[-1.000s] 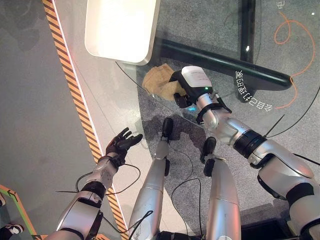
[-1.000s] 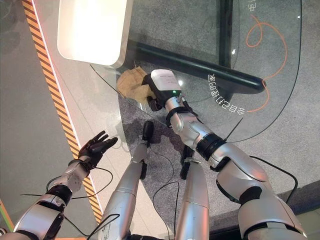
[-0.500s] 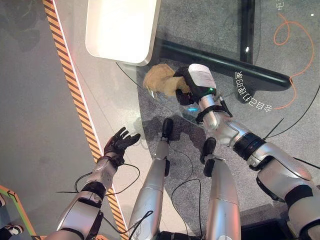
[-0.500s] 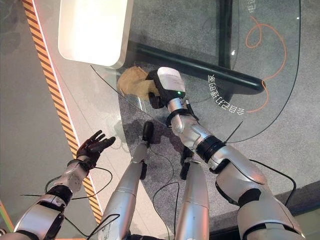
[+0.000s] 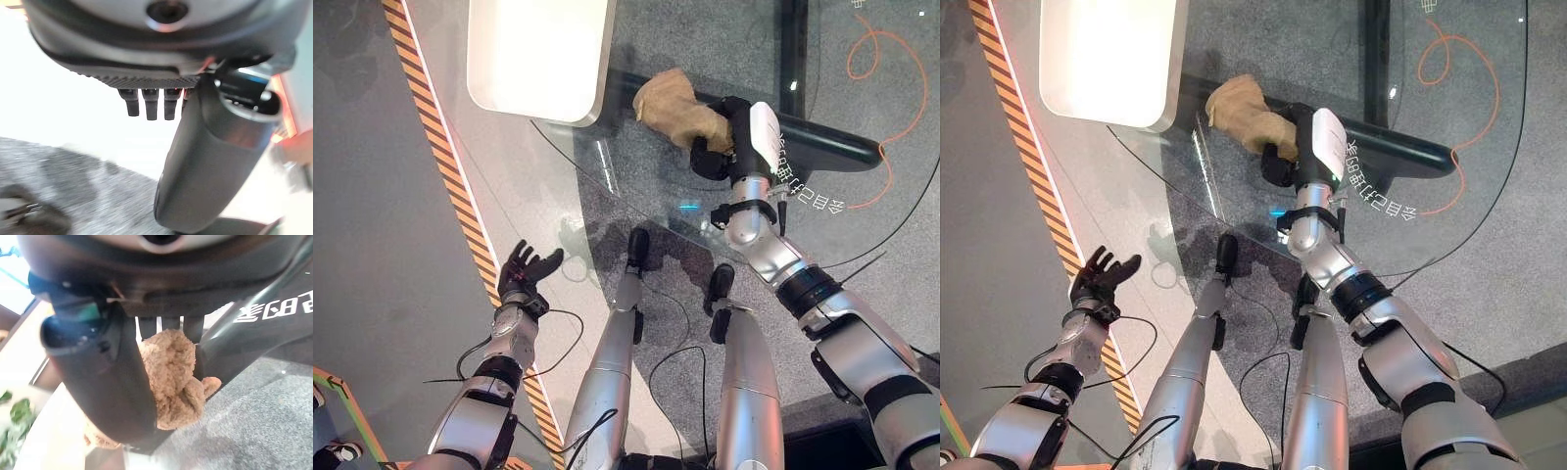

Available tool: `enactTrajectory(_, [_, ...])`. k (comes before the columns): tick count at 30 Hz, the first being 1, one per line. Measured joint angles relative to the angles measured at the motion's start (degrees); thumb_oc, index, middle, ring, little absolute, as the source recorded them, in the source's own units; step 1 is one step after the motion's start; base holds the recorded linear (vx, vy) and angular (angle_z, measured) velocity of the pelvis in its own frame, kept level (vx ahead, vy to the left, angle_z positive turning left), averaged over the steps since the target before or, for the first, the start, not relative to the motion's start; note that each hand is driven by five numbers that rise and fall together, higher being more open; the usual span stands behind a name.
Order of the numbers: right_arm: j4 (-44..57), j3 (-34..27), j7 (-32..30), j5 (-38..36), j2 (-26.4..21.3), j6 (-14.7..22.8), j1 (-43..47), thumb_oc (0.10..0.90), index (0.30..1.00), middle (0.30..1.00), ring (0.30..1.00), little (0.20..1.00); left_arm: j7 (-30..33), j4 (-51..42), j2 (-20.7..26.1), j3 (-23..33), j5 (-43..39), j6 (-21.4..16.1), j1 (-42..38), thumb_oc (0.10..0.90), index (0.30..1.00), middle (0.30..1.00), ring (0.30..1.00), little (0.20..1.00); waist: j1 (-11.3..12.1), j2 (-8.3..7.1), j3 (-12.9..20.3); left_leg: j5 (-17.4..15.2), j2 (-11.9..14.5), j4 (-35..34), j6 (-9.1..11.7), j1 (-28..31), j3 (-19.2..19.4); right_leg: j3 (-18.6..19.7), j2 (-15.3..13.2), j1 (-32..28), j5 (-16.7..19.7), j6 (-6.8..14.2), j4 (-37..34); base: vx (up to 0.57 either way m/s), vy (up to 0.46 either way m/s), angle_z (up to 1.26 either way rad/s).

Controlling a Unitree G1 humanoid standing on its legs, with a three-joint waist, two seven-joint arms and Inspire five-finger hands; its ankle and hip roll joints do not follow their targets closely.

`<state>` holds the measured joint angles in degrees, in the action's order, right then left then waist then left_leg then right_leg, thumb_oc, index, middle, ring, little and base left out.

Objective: Wipe the table with a cloth and put it in the basket.

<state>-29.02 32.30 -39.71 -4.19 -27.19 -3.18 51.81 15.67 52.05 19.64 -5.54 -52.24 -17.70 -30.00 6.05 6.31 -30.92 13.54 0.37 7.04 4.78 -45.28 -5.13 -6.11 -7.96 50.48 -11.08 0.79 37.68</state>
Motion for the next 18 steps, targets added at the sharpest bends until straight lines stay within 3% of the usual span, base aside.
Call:
enactTrajectory(6, [8.45, -3.32, -1.47, 1.12, -0.11, 0.11, -5.31, 0.1, 0.3, 0.3, 0.3, 0.2, 4.41, -9.72, 0.18, 2.09, -0.55, -6.0, -0.09, 0.8, 0.9, 0.9, 0.9, 0.9, -1.32, -0.19, -0.08, -0.29, -0.12, 0.01, 0.08, -0.05, 0.02, 0.12, -0.06, 0.07, -0.01, 0.04, -0.02, 0.0, 0.0, 0.0])
enactTrajectory(14, [18.51, -8.17, -0.33, 4.68, -0.08, 0.93, -9.38, 0.1, 0.3, 0.3, 0.3, 0.2, 5.2, -24.58, -1.13, 2.36, -0.65, -10.59, -1.73, 0.8, 0.9, 0.9, 0.9, 0.9, -2.49, -0.3, -0.15, -0.25, -0.13, 0.13, -0.21, -1.1, 0.09, 0.31, 0.05, 1.1, 0.01, 0.07, 0.04, 0.0, -0.004, 0.0])
enactTrajectory(18, [22.6, -10.63, 1.64, 6.55, 0.02, 2.17, -11.69, 0.1, 0.3, 0.3, 0.3, 0.2, 5.09, -32.67, -2.4, 2.27, -0.56, -10.78, -1.01, 0.8, 0.9, 0.9, 0.9, 0.9, -2.91, -0.42, -0.21, -0.15, -0.19, 0.13, -0.12, -1.22, 0.09, 0.34, 0.05, 1.1, -0.06, 0.19, -0.03, -0.01, -0.043, 0.0])
